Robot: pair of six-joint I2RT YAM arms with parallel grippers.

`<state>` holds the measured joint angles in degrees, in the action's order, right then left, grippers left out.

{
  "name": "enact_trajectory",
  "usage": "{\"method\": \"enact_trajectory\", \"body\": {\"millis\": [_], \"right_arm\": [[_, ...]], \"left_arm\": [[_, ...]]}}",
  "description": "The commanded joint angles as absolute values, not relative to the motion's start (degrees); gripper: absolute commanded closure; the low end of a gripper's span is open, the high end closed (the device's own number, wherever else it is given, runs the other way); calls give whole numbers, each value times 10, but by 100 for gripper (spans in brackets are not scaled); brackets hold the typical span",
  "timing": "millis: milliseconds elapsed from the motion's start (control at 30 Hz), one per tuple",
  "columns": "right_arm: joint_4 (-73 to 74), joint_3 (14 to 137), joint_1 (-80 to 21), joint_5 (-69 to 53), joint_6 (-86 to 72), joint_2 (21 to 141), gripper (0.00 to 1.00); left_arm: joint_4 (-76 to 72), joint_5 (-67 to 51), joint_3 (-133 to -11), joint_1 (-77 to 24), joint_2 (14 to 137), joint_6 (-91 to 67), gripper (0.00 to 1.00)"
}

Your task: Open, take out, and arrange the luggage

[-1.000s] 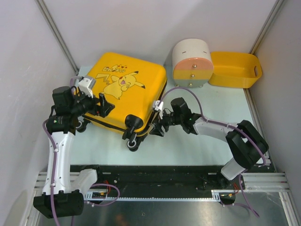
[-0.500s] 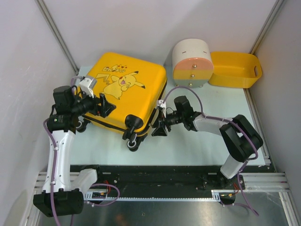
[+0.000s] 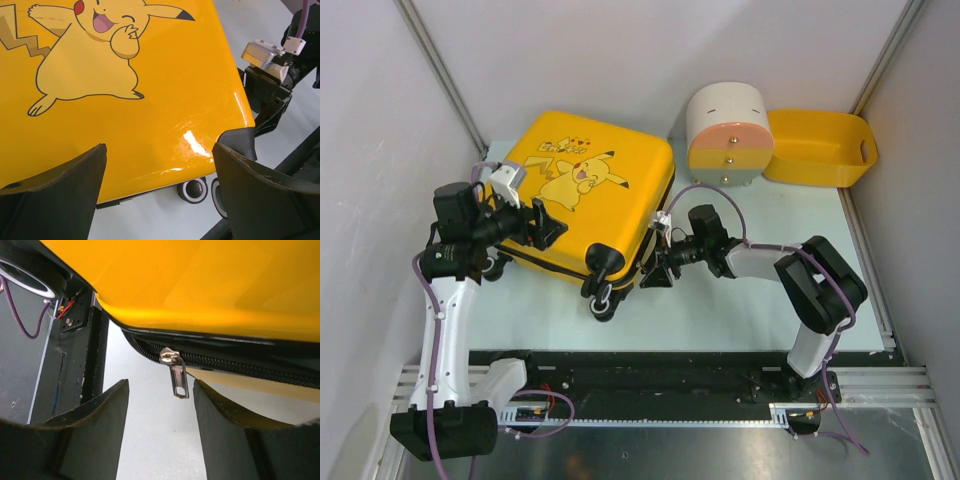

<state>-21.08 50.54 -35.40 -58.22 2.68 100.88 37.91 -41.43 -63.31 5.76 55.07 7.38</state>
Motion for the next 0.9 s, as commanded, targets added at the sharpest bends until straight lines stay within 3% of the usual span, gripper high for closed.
{"method": "enact_trajectory", "body": {"millis": [0, 100, 200, 333, 433, 567, 867], "right_arm": [[-270, 533, -352, -593, 3, 1020, 43], [-278, 538, -349, -591, -8, 1025, 48], [-277, 539, -347, -593, -11, 1023, 59], [-270, 538, -348, -595, -19, 1010, 89], [-253, 539, -351, -589, -18, 996, 100], [-235, 539, -372, -547, -7, 975, 100], [-272, 567, -478, -366, 11, 985, 100]], "left_arm": [[378, -443, -635, 53, 539, 72, 9], [379, -441, -627, 54, 532, 69, 10], [379, -439, -618, 54, 521, 65, 11], [381, -402, -612, 53, 497, 62, 10], [389, -353, -617, 54, 491, 37, 10], [405, -238, -635, 56, 497, -22, 6], [413, -272, -627, 156, 571, -71, 6]]}}
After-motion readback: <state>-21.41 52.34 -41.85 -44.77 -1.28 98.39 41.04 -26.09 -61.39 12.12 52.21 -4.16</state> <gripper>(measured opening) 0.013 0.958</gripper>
